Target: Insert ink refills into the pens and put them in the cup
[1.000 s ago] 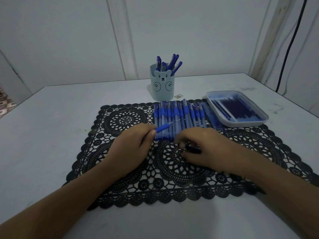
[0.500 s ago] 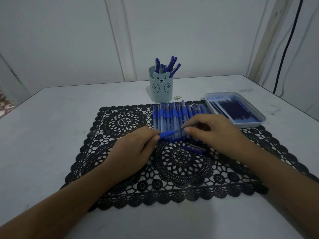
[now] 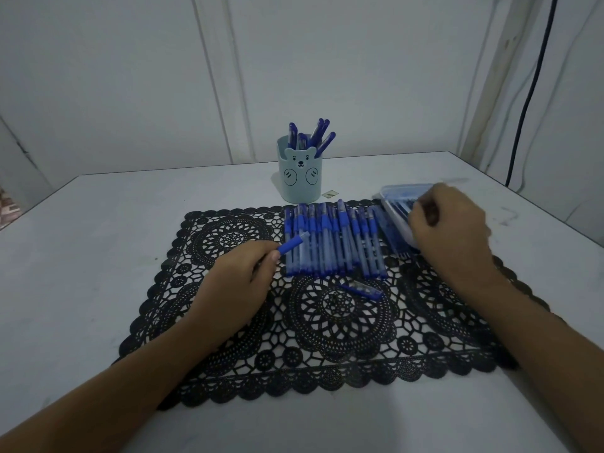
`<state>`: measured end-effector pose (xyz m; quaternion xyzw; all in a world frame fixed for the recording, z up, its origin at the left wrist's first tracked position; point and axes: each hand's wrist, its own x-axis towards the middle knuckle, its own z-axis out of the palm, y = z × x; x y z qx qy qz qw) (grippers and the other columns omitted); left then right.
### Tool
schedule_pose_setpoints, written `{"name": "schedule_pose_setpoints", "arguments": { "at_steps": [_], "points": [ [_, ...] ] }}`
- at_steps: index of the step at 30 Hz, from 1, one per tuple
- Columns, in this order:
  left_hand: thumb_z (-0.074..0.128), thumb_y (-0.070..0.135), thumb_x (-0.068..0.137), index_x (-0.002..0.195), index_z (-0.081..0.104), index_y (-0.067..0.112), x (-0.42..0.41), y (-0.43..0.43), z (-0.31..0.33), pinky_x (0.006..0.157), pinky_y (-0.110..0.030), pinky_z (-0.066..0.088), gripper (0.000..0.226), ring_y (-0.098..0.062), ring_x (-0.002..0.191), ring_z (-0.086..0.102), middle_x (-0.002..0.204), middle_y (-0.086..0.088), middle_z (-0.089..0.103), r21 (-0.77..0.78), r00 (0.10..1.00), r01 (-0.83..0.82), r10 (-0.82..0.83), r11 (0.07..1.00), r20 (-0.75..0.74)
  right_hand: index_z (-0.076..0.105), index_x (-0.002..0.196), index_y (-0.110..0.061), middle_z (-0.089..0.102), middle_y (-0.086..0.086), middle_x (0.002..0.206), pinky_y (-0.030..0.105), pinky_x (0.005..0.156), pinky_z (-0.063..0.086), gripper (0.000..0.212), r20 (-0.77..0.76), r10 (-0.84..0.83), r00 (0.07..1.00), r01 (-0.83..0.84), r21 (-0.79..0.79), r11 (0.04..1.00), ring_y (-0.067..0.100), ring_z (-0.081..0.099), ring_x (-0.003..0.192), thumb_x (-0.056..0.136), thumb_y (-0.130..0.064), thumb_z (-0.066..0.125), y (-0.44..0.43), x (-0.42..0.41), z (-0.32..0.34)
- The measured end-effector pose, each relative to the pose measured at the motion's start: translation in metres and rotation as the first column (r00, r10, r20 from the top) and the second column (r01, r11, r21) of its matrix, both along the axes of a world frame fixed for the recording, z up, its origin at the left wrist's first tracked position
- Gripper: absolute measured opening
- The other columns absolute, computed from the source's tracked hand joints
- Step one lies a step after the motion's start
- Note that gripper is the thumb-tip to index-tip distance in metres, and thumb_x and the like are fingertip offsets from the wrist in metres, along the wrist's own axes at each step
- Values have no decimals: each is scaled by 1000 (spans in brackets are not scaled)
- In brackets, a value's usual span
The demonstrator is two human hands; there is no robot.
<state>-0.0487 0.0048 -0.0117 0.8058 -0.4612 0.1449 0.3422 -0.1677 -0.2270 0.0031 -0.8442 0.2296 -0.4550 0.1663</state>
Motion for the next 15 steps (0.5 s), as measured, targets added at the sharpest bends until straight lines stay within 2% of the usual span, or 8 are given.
{"name": "schedule_pose_setpoints", "arguments": {
  "at_steps": [4,6,9,12,15],
  "points": [
    [51,10,92,103,64,9,1,0,-1,64,-3,36,18,7,78,52,75,22,51,11,1000,1,-1,1000,4,55,83,-3,56,16,83,34,61,40,9,-243,-73,967,37,-150,988,28,51,70,83,-12,55,0,5,-11],
    [51,10,91,103,65,9,1,0,-2,64,-3,36,18,7,76,52,75,22,50,13,1000,1,-1,1000,5,56,92,-4,56,15,94,42,72,43,16,-387,-136,912,67,-188,980,32,54,83,83,-18,55,3,5,-12],
    [52,10,91,102,65,9,1,0,-2,64,-4,37,17,6,74,52,75,21,51,19,1000,2,-2,1000,8,52,105,-11,52,10,107,43,83,41,28,-544,-175,821,90,-180,980,29,51,98,86,-32,52,4,2,-9],
    [51,11,91,102,65,9,1,-1,-2,63,-5,37,17,2,75,53,75,20,52,24,1000,1,-1,1000,3,54,104,-14,54,8,104,44,87,44,32,-507,-96,857,71,-69,995,28,52,99,86,-41,52,0,0,-2],
    [51,11,91,101,65,9,2,-1,-3,64,-5,37,17,2,76,53,75,19,52,21,1000,4,-4,1000,3,59,96,-12,60,9,95,40,81,46,27,-396,-64,916,74,10,997,26,55,86,89,-35,49,-11,0,4]
  ]
}}
